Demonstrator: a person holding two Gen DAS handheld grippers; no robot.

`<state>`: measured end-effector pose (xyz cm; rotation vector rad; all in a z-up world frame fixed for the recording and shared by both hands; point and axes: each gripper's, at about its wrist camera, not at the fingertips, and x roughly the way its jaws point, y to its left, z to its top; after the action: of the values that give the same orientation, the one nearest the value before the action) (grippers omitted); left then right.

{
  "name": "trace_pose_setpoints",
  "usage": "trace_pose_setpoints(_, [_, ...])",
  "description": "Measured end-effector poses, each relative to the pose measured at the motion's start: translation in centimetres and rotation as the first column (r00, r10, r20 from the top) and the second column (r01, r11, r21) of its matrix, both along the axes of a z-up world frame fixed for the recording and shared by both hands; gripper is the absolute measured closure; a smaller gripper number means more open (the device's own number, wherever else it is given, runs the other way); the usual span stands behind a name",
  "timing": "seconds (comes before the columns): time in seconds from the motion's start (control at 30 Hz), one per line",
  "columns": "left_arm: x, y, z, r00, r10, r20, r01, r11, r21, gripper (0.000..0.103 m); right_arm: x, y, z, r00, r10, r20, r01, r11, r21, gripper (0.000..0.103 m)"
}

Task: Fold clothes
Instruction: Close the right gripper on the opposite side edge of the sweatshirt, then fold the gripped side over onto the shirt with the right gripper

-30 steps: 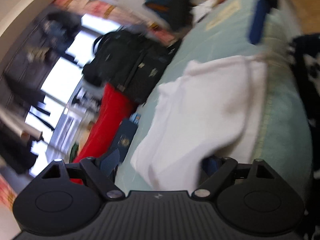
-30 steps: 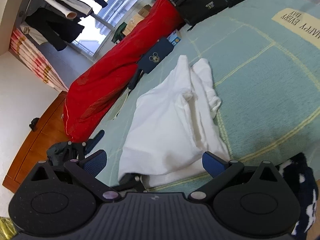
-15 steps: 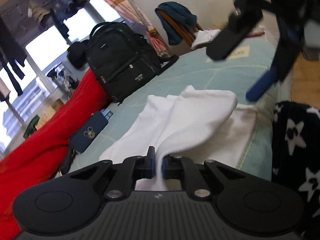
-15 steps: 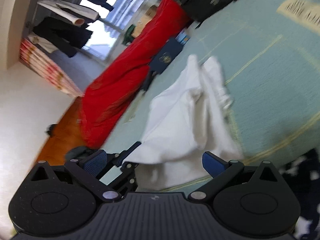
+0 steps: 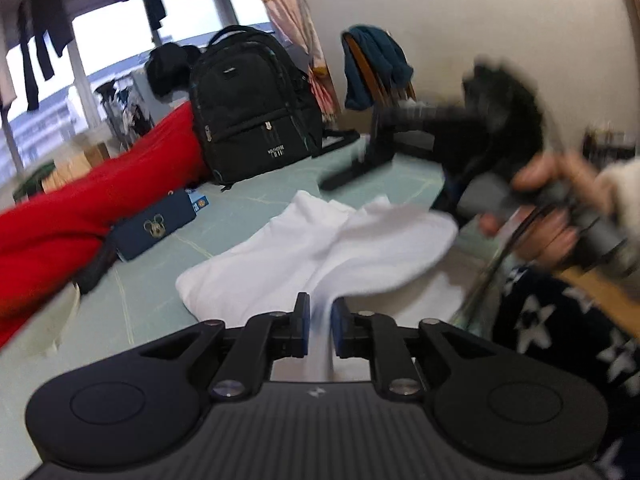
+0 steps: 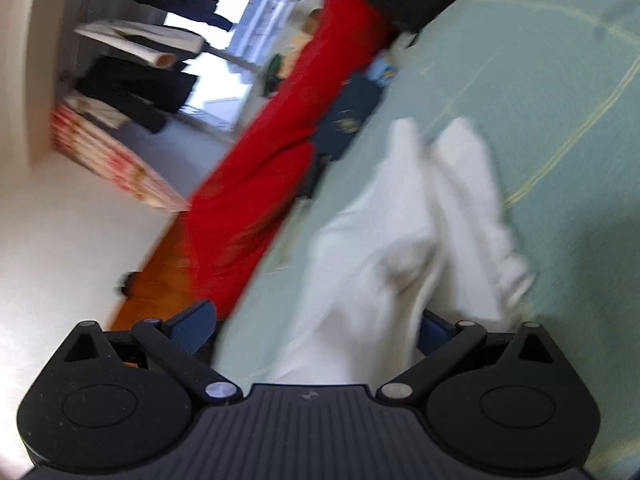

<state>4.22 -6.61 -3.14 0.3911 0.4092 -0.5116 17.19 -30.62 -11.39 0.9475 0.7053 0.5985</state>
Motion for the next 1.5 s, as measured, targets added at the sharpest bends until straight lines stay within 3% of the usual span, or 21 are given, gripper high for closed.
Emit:
trace_pose_setpoints(0.17, [-0.7,3.1,0.4,0.998,0.055,-0.010,-0.055,0.996,-0.065,0.088,0.6,-1.0,-1.6,1.000,-0.002,-0.019,0.003,0.999,0.038,0.023])
trace_pose_setpoints(0.3, [-0.2,4.3,0.2,0.994,0.108,-0.033,-0.110,0.991,-0.081,0.085,0.8,-0.4,0.4,0.998,-0.008,0.057,0.010,0.999,-0.039,0.023])
trace_pose_setpoints(0.37, [0.1,4.7,0.0,0.991,0.126,-0.053,-0.131,0.987,-0.097,0.085,1.4,0.1,-0.1,0.999,-0.008,0.044,0.011,0.998,-0.069,0.023])
trace_pose_setpoints(0.47, [0.1,4.9,-0.4,0.988,0.135,-0.072,-0.142,0.985,-0.098,0.083,1.4,0.8,-1.1,0.998,0.002,0.066,0.008,0.988,-0.157,0.041])
trace_pose_setpoints(0.5, [0.1,4.8,-0.5,0.988,0.134,-0.074,-0.140,0.986,-0.093,0.082,1.1,0.9,-1.1,0.997,-0.003,0.077,0.017,0.983,-0.184,0.052])
trace_pose_setpoints(0.53, [0.1,4.8,-0.7,0.988,0.132,-0.076,-0.139,0.986,-0.088,0.080,1.0,1.0,-0.9,0.997,-0.013,0.073,0.028,0.978,-0.208,0.073])
trace_pose_setpoints(0.63, [0.1,4.6,-0.9,0.987,0.139,-0.077,-0.144,0.987,-0.075,0.078,0.7,1.3,0.0,0.997,-0.039,0.071,0.057,0.960,-0.273,0.082])
trace_pose_setpoints(0.9, [0.0,4.9,-0.8,0.986,0.149,-0.071,-0.154,0.985,-0.076,0.078,-0.2,2.3,5.3,0.979,-0.006,0.202,0.093,0.901,-0.424,0.086])
trace_pose_setpoints(1.1, [0.6,5.1,-1.3,0.983,0.157,-0.095,-0.164,0.983,-0.076,0.078,0.0,-0.1,1.5,0.995,-0.061,0.078,0.088,0.912,-0.400,0.087])
trace_pose_setpoints(1.23, [0.8,5.4,-1.3,0.981,0.165,-0.101,-0.174,0.981,-0.084,0.078,-0.6,-0.3,2.7,0.992,-0.065,0.110,0.106,0.894,-0.436,0.087])
trace_pose_setpoints(1.33, [1.2,5.3,-1.2,0.979,0.169,-0.110,-0.179,0.980,-0.090,0.078,-0.9,-0.3,1.9,0.995,-0.053,0.089,0.089,0.882,-0.463,0.087])
trace_pose_setpoints(1.4, [1.7,5.3,-1.1,0.980,0.161,-0.114,-0.171,0.982,-0.080,0.078,-1.4,-0.8,1.7,0.994,-0.070,0.086,0.101,0.894,-0.436,0.086])
trace_pose_setpoints(1.5, [3.0,4.9,-0.5,0.983,0.154,-0.104,-0.159,0.986,-0.041,0.078,-2.3,-0.8,2.2,0.992,-0.078,0.101,0.117,0.873,-0.474,0.082])
